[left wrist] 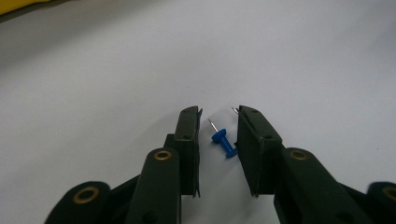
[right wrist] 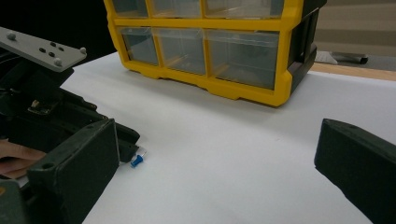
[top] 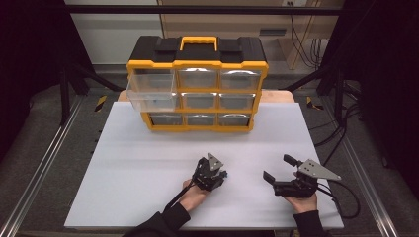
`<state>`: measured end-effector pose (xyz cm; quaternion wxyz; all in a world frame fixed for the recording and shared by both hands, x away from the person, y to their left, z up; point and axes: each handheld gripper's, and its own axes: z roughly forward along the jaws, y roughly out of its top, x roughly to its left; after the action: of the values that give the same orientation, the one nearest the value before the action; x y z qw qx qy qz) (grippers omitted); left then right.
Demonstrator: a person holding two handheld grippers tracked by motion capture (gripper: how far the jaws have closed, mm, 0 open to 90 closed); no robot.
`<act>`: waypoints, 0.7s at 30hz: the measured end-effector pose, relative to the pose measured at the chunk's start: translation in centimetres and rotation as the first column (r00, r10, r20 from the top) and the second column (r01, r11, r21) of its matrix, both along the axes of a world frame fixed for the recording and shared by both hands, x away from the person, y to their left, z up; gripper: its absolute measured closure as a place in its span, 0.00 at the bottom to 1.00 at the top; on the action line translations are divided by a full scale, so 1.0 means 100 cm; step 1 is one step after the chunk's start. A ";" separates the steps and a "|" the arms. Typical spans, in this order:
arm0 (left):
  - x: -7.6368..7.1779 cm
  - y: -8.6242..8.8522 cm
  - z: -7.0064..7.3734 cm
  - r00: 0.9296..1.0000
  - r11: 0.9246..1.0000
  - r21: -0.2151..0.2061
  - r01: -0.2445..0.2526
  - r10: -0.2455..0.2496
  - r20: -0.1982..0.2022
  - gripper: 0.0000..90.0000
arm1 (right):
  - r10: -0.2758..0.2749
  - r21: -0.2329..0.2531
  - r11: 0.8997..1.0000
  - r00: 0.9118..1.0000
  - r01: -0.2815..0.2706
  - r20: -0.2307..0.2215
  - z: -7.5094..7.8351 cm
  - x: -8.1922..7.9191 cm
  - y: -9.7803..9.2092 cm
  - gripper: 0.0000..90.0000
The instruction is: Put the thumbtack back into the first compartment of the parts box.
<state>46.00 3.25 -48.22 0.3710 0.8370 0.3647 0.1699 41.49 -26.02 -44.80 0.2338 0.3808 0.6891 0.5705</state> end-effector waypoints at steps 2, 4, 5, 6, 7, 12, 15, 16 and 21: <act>-0.001 0.000 0.000 1.000 1.000 0.006 -0.002 0.002 0.004 0.82 | -0.001 0.001 1.000 1.000 0.001 -0.002 0.000 0.000 0.000 0.01; -0.001 0.000 -0.001 1.000 1.000 0.004 -0.005 0.005 0.009 0.85 | -0.001 0.000 1.000 1.000 0.001 -0.002 0.000 0.000 0.000 0.01; 0.000 0.001 -0.001 1.000 1.000 0.007 -0.005 0.005 0.009 0.87 | -0.001 0.001 1.000 1.000 0.001 -0.002 0.000 0.000 0.000 0.01; 0.000 0.001 -0.001 1.000 1.000 0.002 -0.009 0.009 0.007 0.89 | 0.002 0.002 1.000 1.000 -0.002 -0.004 0.000 0.000 0.000 0.01; 0.000 0.001 -0.001 1.000 1.000 -0.003 -0.011 0.011 0.007 0.91 | 0.002 0.000 1.000 1.000 -0.002 -0.002 0.000 0.000 0.000 0.01; 0.000 0.002 -0.001 1.000 1.000 -0.005 -0.008 0.008 0.008 0.94 | 0.005 -0.008 1.000 1.000 -0.005 -0.001 0.000 0.000 -0.001 0.01; 0.002 0.003 -0.001 1.000 1.000 -0.016 -0.001 0.001 -0.001 0.94 | 0.004 -0.007 1.000 1.000 -0.004 0.005 0.000 0.000 -0.001 0.01; 0.002 0.003 -0.001 1.000 1.000 -0.020 -0.001 0.001 0.001 0.94 | 0.003 -0.007 1.000 1.000 -0.003 0.004 0.000 0.000 -0.001 0.01; 0.000 0.007 0.005 1.000 0.999 -0.036 0.005 -0.005 -0.003 0.94 | 0.006 -0.006 1.000 1.000 -0.006 -0.002 0.000 0.000 0.000 0.01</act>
<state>46.03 4.00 -47.76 0.3858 0.8314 0.3661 0.1612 41.49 -26.06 -44.82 0.2325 0.3787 0.6922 0.5687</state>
